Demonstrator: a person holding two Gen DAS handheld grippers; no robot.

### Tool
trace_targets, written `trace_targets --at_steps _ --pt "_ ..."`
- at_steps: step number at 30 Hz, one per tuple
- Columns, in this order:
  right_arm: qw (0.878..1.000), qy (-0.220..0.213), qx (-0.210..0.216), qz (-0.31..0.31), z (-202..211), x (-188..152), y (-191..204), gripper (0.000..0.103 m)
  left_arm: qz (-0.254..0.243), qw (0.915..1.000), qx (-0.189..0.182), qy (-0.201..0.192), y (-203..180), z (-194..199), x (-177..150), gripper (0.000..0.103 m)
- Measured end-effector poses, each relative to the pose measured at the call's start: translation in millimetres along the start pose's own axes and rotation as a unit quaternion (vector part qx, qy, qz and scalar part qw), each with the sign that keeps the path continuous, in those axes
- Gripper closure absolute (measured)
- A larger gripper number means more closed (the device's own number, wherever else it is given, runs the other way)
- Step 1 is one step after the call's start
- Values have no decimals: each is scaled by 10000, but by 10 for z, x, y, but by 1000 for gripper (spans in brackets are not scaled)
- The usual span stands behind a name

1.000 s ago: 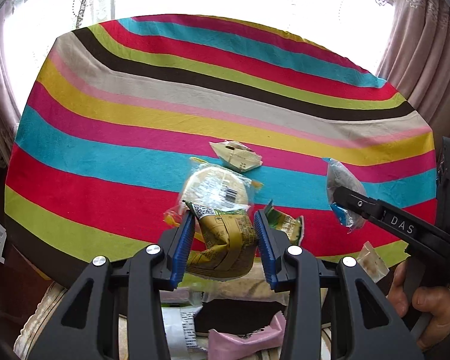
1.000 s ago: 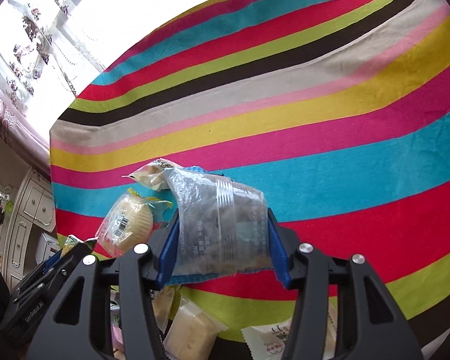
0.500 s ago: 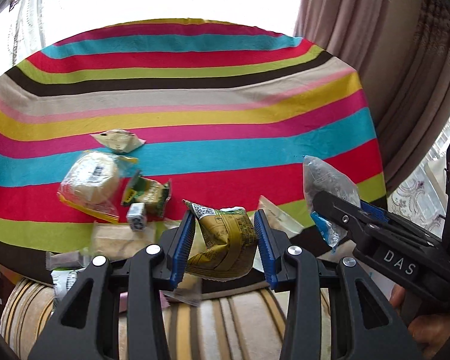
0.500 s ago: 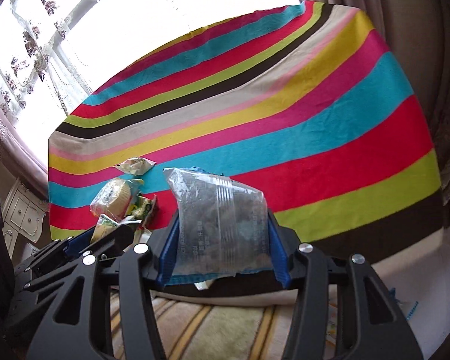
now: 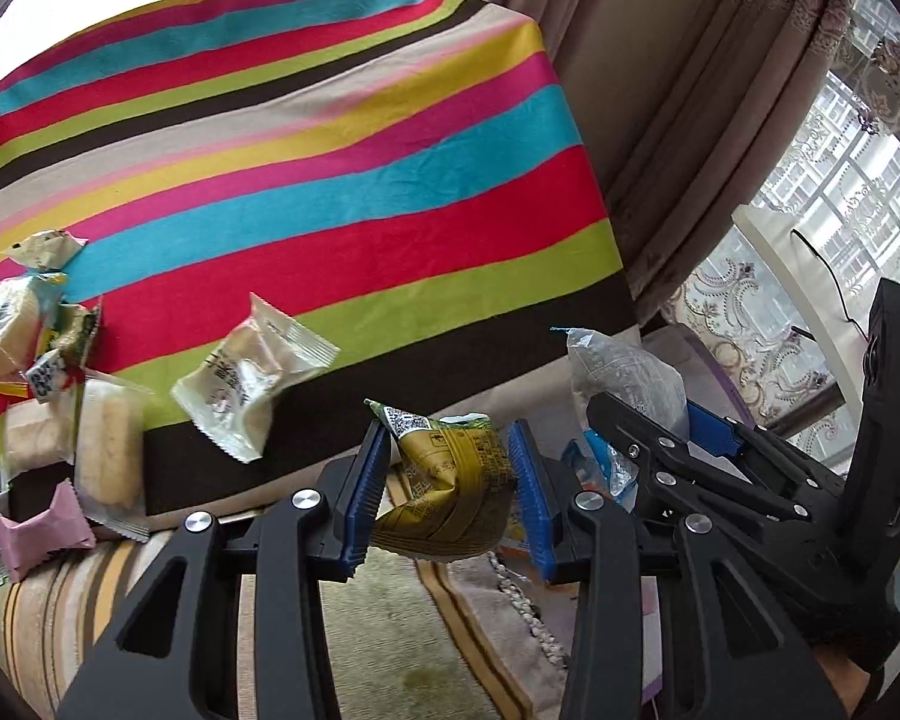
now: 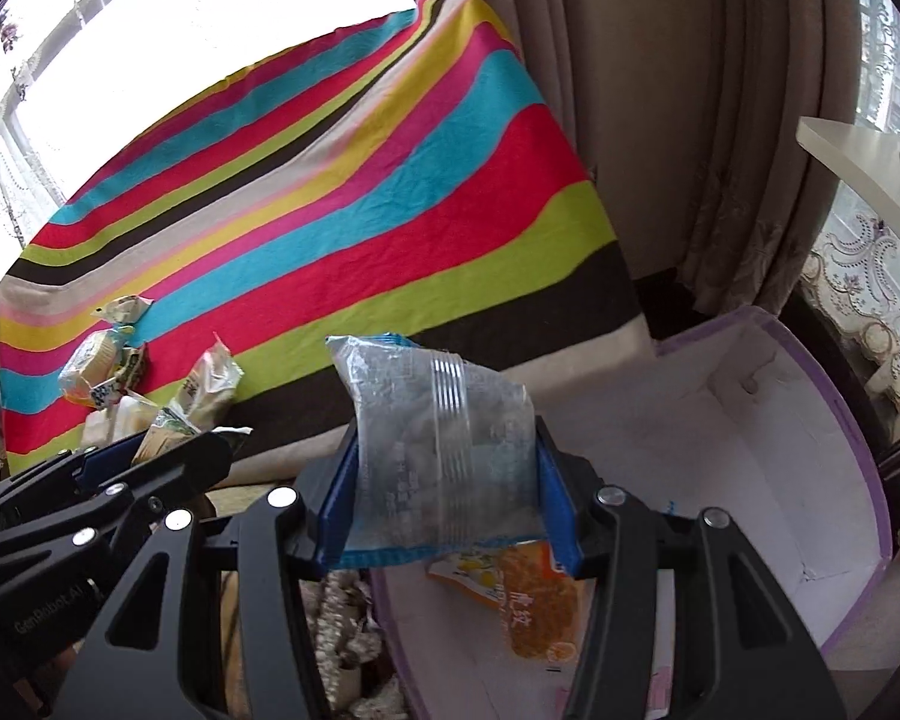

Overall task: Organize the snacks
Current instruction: 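Carry the olive-green packet and clear bag into the white box and open both tools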

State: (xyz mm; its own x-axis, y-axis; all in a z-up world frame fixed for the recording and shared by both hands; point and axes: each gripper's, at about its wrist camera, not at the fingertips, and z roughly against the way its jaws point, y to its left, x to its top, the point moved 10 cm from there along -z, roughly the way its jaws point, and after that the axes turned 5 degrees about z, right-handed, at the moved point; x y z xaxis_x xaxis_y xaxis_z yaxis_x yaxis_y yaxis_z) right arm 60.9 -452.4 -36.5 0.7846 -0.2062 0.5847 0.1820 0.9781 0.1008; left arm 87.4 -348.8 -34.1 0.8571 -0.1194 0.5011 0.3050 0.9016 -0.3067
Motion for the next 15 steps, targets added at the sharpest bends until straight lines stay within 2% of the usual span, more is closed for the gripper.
trace_targets --at_steps 5,11,13,15 --pt "9993 2 -346 -143 9 -43 -317 51 23 9995 -195 251 -140 -179 -70 64" --pt "9976 14 -646 -245 20 -56 -521 50 -39 9977 -561 386 -335 -290 -104 64" --pt "9972 40 -703 -268 11 -75 -565 50 -16 9970 -641 423 -360 -321 -109 59" --pt "9966 83 -780 -264 -12 -97 -600 50 45 9971 -667 373 -339 -304 -104 48"
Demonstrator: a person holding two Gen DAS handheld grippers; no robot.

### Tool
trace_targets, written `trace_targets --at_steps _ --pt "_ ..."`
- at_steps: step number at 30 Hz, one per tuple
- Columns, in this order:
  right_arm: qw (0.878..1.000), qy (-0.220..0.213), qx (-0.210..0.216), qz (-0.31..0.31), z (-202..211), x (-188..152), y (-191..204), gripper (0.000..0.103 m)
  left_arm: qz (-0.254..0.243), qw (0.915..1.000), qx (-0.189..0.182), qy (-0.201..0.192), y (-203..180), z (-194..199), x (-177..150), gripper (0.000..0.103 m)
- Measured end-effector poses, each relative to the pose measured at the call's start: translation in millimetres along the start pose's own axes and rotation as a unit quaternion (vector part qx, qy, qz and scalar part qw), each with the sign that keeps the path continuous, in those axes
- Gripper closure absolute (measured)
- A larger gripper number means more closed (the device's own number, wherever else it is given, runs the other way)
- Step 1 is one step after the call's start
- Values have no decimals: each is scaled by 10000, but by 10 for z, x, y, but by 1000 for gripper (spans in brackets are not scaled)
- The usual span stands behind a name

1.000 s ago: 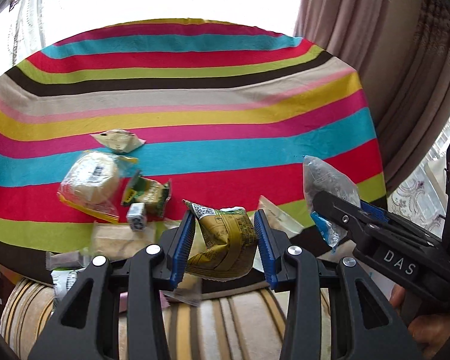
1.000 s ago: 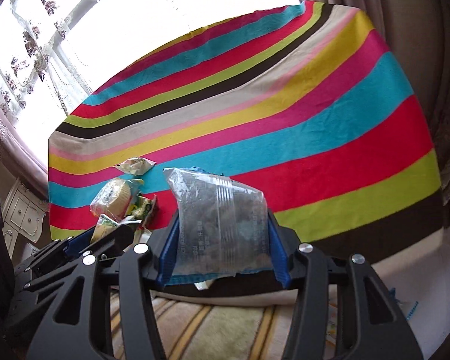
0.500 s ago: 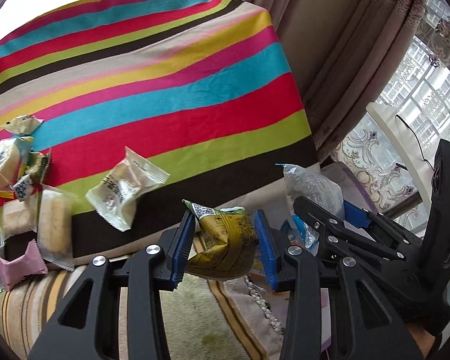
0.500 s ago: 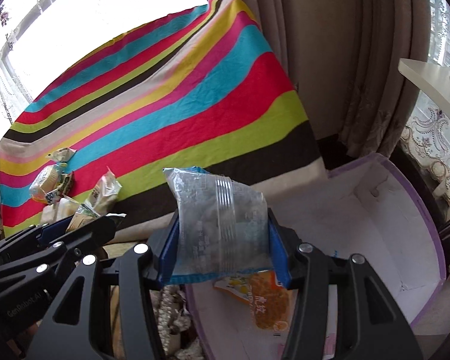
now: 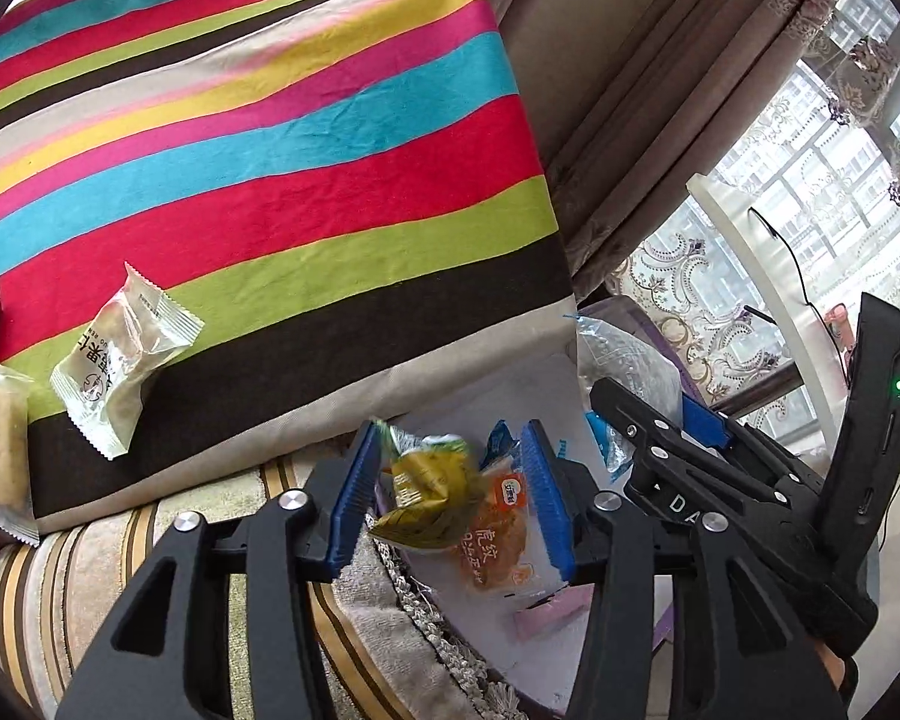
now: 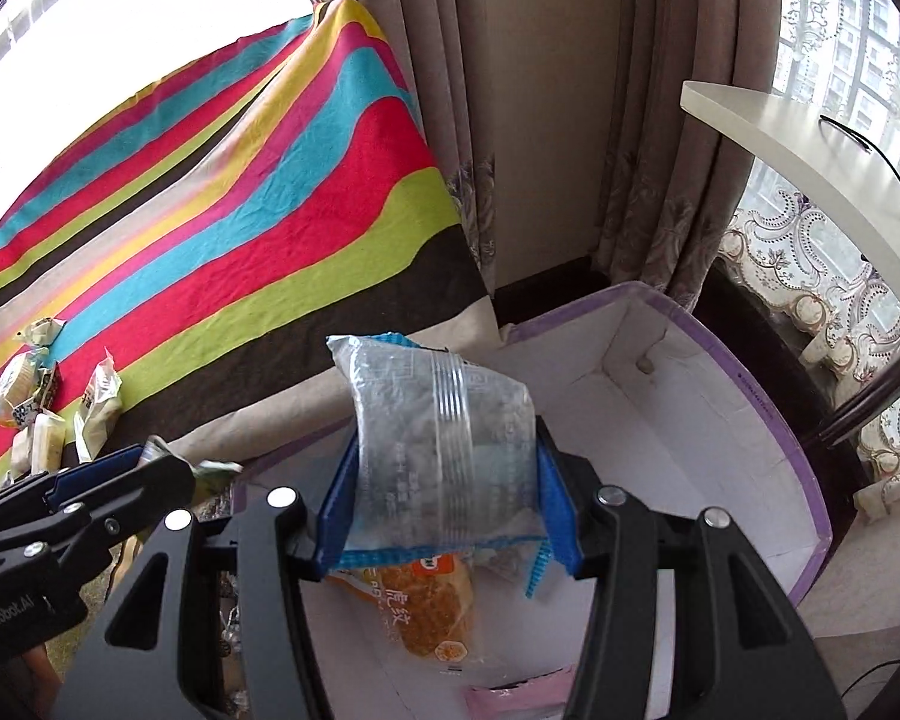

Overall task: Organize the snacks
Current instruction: 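Carry the olive-green packet and clear bag into the white box and open both tools, then move both open tools back over the snack pile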

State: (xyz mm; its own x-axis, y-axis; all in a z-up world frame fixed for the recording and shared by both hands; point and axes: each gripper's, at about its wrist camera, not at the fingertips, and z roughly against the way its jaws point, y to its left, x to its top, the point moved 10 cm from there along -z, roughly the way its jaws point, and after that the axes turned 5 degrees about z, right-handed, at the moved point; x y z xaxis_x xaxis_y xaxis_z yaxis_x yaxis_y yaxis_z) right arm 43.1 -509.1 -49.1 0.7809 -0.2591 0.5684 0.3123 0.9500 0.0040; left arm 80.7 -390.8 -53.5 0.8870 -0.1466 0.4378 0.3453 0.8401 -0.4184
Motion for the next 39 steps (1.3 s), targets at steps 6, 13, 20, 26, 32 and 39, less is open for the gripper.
trace_targets --at_steps 6,13,20,26,32,39 --pt "9996 203 -209 22 -144 -113 -52 50 179 9992 107 -347 156 282 12 35" --pt "9987 234 -449 67 129 -79 114 26 349 9937 626 -866 716 959 -183 34" --pt "9952 -569 45 796 904 216 1263 21 957 9714 1411 -1652 1769 1853 -387 33" --pt "9900 -764 506 1068 1008 128 2145 19 1766 9514 1688 -1875 2620 2287 -684 37" --pt "9892 -446 553 1284 738 -189 2468 19 2157 9423 1681 -1930 2998 2428 -885 39" --pt "9888 -301 578 1340 574 -349 2505 19 2170 9488 1492 -1747 3049 2296 -1000 49"
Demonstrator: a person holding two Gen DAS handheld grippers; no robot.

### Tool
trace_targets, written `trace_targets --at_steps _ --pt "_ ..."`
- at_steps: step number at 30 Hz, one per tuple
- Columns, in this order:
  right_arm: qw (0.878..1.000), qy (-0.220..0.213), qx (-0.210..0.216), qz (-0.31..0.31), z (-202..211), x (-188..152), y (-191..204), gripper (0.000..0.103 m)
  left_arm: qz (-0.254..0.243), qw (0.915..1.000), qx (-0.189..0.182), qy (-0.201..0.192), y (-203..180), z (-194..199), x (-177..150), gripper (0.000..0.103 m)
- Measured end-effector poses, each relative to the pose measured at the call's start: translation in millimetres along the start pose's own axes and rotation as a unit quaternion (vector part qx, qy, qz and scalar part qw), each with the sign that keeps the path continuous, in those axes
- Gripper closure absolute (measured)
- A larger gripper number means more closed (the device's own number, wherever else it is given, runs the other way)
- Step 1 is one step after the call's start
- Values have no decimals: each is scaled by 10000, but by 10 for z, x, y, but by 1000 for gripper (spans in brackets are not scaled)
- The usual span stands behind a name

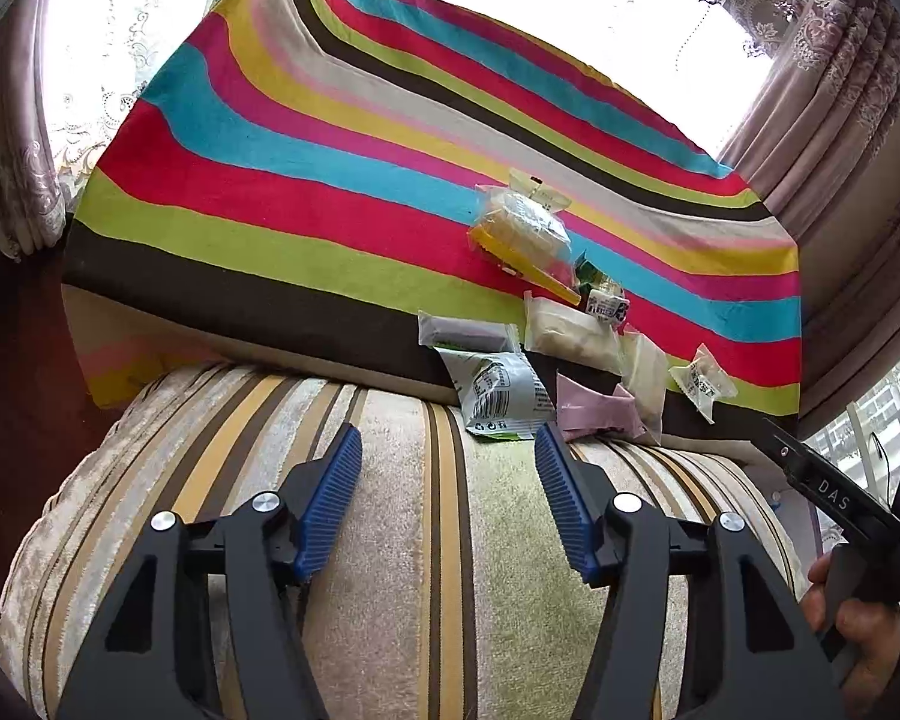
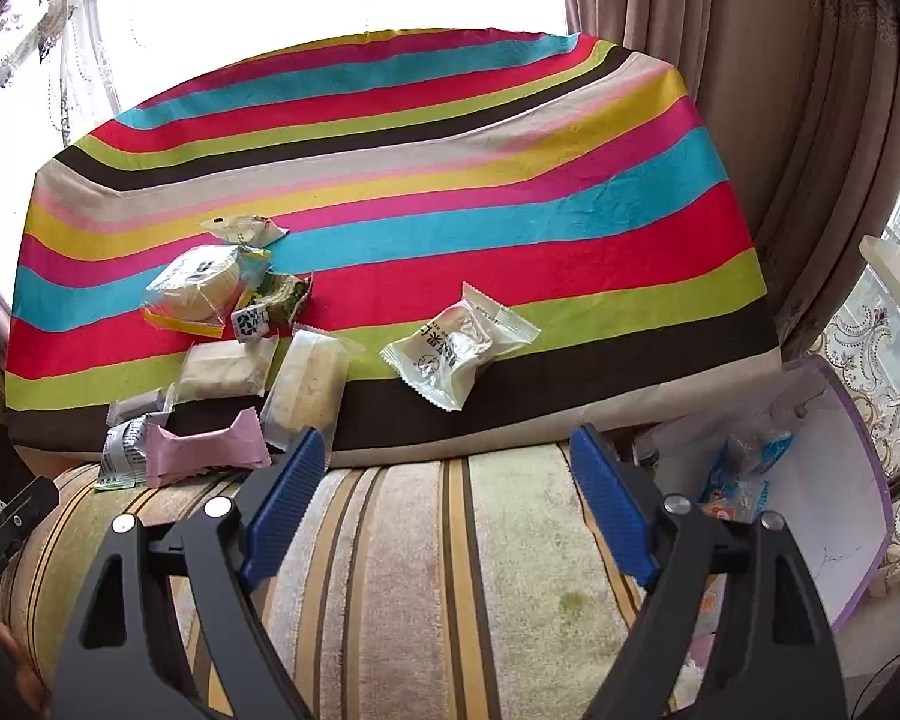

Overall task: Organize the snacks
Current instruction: 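Move both open tools back over the snack pile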

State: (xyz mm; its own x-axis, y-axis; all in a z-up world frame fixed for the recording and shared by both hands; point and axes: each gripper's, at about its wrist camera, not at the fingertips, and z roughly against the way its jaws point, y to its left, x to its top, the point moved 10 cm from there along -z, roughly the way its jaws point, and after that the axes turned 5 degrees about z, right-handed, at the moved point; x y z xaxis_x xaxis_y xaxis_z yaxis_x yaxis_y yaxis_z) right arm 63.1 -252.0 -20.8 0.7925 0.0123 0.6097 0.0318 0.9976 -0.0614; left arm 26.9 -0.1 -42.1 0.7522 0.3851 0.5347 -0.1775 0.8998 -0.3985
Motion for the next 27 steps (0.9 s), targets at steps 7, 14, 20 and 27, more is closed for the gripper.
trace_targets --at_steps 7,14,20,27 --pt "10000 91 -5 -38 -85 -51 -8 19 -29 9997 -90 220 -100 -104 15 49" --pt "9996 158 124 -199 -127 -66 -59 19 51 9980 -221 597 -253 -398 90 49" --pt "9978 234 226 -585 -162 -98 -174 19 315 9968 -63 735 -236 -573 137 51" --pt "9976 266 222 -597 -184 -121 -162 19 249 9959 85 865 -283 -687 141 51"
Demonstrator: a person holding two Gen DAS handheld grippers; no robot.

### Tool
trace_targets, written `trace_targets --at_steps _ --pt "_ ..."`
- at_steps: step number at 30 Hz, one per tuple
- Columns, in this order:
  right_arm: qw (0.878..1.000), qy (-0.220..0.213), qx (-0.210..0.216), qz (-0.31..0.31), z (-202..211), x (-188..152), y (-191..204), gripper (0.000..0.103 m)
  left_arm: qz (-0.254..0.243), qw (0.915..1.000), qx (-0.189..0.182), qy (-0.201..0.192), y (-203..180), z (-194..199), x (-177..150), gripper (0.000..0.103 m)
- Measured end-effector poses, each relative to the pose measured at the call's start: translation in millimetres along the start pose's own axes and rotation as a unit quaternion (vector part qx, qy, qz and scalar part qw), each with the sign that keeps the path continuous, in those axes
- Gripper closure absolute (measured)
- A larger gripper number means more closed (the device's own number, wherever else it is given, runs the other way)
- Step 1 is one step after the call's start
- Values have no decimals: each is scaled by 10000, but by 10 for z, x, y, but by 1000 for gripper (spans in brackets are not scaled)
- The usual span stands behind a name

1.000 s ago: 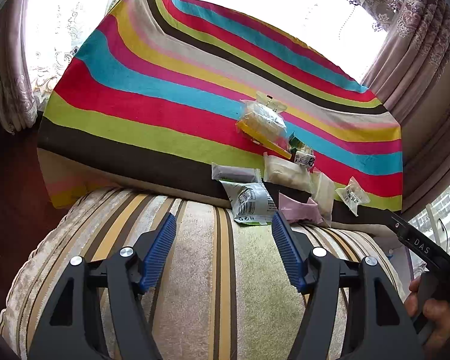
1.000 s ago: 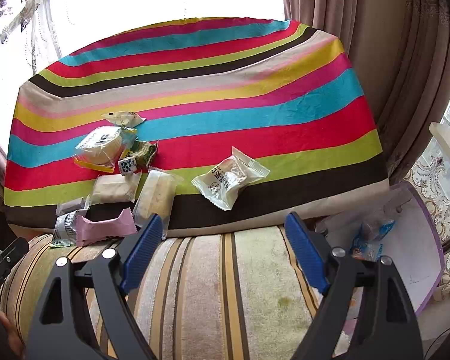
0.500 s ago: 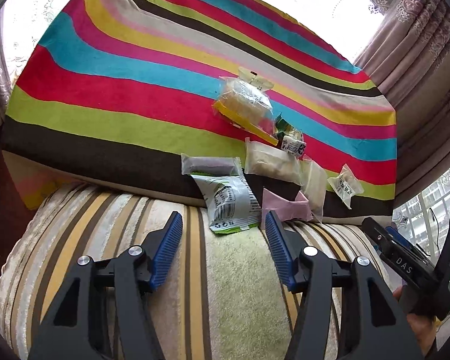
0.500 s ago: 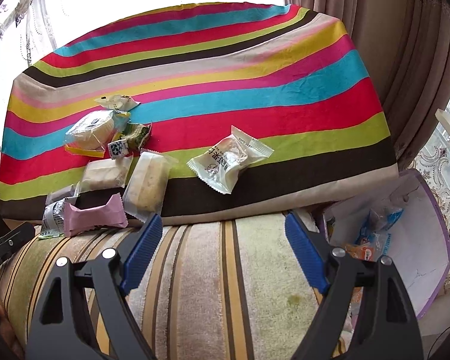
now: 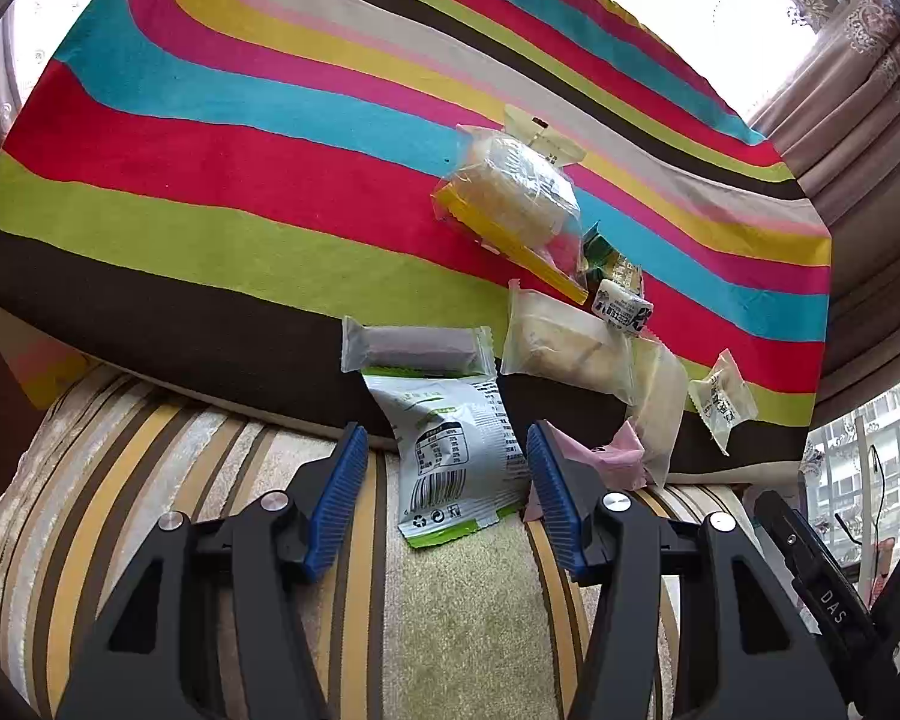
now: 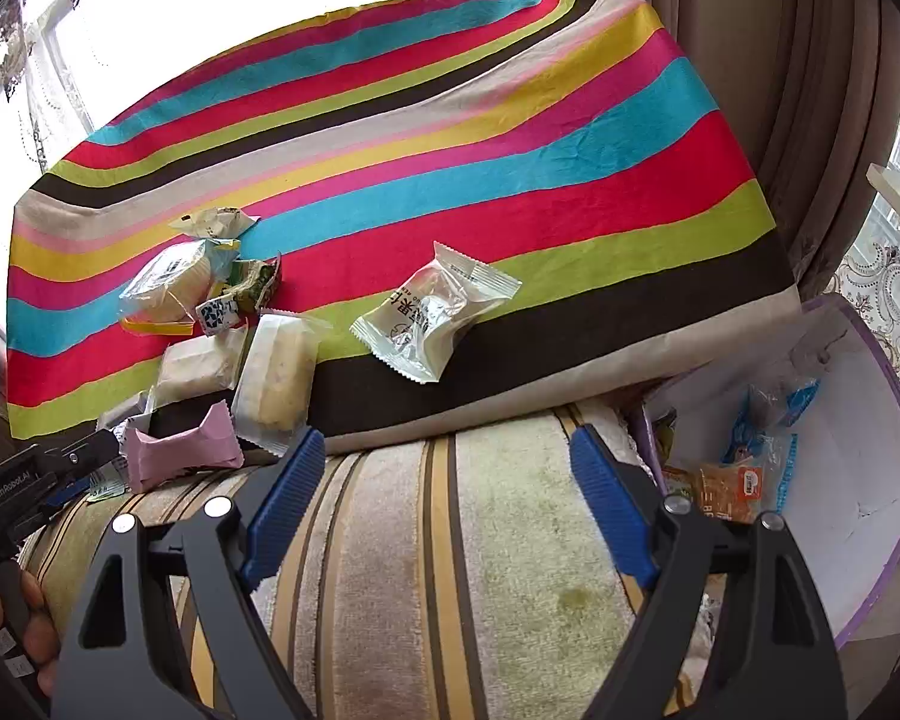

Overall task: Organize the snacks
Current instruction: 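Move both open tools back over the snack pile, then grasp the white green-printed packet with the left tool while the right tool grasps the pink bar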

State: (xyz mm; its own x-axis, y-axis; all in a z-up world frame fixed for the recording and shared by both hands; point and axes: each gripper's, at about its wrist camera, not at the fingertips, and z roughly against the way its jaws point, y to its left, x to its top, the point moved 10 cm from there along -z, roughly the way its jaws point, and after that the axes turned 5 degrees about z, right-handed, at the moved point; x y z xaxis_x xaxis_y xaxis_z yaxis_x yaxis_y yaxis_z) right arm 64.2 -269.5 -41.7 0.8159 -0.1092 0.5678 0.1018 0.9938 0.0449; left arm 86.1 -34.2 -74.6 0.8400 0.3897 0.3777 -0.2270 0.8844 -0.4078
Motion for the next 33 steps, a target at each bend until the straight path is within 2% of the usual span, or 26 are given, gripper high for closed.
trace_targets --at_steps 12,22,25,28,33 --pt "9991 309 181 -208 -153 4 -33 19 -109 9996 223 103 -23 -145 6 59" --pt "9979 415 52 -490 -362 214 -91 19 -18 9999 73 -84 -2 -74 25 62" --pt "9991 336 182 -172 -334 267 67 19 15 9999 37 -166 15 -37 32 62" --pt "9976 264 412 480 -280 282 372 19 26 9996 -46 -272 3 20 41 62" --pt "9819 255 790 1704 -219 223 919 19 -81 9989 -167 -440 -39 159 13 62"
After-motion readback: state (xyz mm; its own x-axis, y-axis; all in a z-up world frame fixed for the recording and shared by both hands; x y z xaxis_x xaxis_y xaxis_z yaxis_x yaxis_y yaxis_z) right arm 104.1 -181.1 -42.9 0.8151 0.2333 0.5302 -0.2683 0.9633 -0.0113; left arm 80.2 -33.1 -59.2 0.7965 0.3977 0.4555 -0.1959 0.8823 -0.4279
